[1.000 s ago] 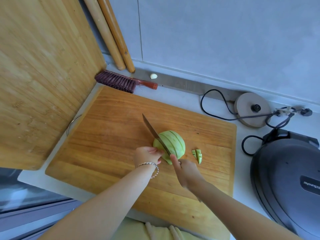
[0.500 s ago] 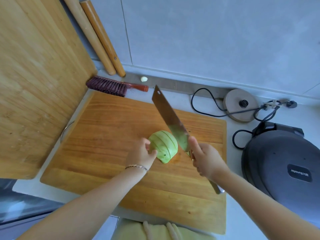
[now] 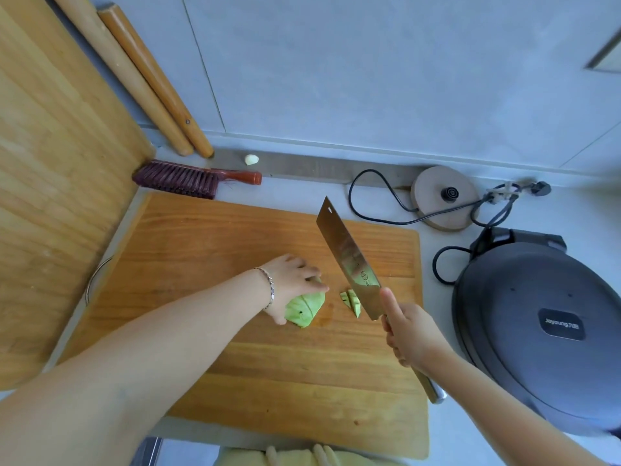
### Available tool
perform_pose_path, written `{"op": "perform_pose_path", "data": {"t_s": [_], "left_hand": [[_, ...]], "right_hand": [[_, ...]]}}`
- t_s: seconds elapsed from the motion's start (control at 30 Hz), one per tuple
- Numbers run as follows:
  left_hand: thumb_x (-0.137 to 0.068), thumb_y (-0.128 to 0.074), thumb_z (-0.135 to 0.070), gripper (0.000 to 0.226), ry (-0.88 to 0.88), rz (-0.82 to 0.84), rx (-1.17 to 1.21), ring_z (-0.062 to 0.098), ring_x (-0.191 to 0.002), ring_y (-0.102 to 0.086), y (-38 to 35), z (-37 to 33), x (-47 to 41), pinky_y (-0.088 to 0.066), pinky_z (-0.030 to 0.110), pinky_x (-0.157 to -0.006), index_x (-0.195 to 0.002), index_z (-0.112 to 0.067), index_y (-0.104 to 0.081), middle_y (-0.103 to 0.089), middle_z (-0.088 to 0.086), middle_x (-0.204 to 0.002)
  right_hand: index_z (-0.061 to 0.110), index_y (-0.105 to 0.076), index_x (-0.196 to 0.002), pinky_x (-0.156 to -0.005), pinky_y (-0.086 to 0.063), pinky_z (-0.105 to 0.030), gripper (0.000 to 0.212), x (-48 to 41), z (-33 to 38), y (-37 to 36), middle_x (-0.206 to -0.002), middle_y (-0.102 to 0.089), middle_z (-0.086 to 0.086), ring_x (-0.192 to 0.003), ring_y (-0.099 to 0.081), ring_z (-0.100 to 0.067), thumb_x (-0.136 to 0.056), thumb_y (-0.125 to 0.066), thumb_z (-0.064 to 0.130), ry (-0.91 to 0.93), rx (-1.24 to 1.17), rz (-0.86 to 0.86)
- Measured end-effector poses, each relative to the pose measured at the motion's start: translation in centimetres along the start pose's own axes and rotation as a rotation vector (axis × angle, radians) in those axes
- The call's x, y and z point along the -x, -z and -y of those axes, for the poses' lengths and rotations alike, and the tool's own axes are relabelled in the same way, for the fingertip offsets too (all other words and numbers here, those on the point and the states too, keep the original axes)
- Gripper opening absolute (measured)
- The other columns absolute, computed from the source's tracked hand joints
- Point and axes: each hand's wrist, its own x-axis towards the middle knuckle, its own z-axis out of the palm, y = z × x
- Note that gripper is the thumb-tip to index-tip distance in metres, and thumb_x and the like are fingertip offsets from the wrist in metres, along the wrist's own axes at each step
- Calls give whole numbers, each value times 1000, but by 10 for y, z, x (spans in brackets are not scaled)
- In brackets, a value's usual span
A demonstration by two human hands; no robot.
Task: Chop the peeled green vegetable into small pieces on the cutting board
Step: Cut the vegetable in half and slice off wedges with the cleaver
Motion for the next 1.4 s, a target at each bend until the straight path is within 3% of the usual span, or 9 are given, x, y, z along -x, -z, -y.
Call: {"op": "perform_pose_path", "data": {"t_s": [0.23, 0.3, 0.37, 0.57, 0.8, 0.97, 1.07, 1.23, 1.4], "left_hand": [[-65, -71, -49, 98, 522, -161, 430, 33, -124, -33, -22, -29, 15, -38, 41, -102, -142, -25, -17, -24, 7, -143], [-59, -79, -47, 92, 541, -385, 341, 35, -125, -38, -35, -40, 23, -38, 46, -104, -135, -20, -35, -30, 13, -142], [-45, -88, -38, 80, 533, -630, 235, 33, -111, -50, -56, -51, 29, -49, 46, -90, -115, -16, -57, -47, 13, -125], [-47, -85, -12, 64, 527, -942, 138, 27, -92, -45, -77, -65, 31, -52, 39, -73, -105, -13, -58, -46, 8, -104], [-29, -91, -33, 70, 742, -763, 305, 25, -80, -52, -55, -76, 23, -51, 33, -65, -90, -10, -64, -62, 8, -87], [-42, -81, -5, 57, 584, -907, 186, 23, -79, -46, -71, -82, 24, -50, 32, -62, -87, -12, -47, -64, 6, -81], [-41, -82, -7, 62, 506, -806, 341, 23, -67, -56, -72, -87, 31, -51, 29, -54, -89, -13, -44, -62, 5, -75], [-71, -73, -33, 63, 518, -485, 1140, 15, -110, -48, -46, -98, 26, -39, 21, -91, -125, -15, -45, -48, 0, -117], [-78, -63, -36, 70, 501, -272, 1023, 20, -122, -35, -43, -100, 10, -32, 25, -103, -139, -18, -33, -34, 5, -127]], "right_hand": [[14, -39, -60, -38, -25, -21, 56, -1, 0, -12, -41, -32, 8, -32, -26, -8, -90, -31, 61, -37, -92, 53], [14, -40, -60, -37, -26, -20, 56, -1, -1, -19, -40, -33, 9, -31, -28, -8, -91, -31, 59, -35, -97, 76], [14, -39, -60, -37, -26, -19, 55, -1, -2, -24, -40, -34, 9, -31, -28, -7, -92, -31, 58, -32, -95, 95], [15, -40, -61, -36, -26, -19, 55, -2, -2, -24, -43, -35, 8, -30, -28, -5, -92, -30, 58, -29, -77, 95], [14, -38, -62, -38, -25, -20, 56, 2, -14, -9, -44, -34, 6, -34, -26, -9, -90, -30, 62, -36, -58, 61], [14, -39, -62, -38, -27, -19, 56, 6, -22, -6, -46, -34, 5, -32, -27, -8, -91, -28, 61, -42, -36, 59], [14, -38, -61, -38, -27, -19, 57, 8, -23, -4, -46, -35, 5, -32, -27, -8, -91, -28, 61, -33, -26, 60], [14, -38, -62, -38, -27, -21, 56, 10, -26, 3, -46, -34, 4, -34, -27, -9, -91, -28, 60, -28, -26, 46], [13, -36, -61, -39, -27, -23, 57, 14, -37, 4, -46, -34, 3, -36, -27, -11, -90, -28, 62, -43, -27, 50]]}}
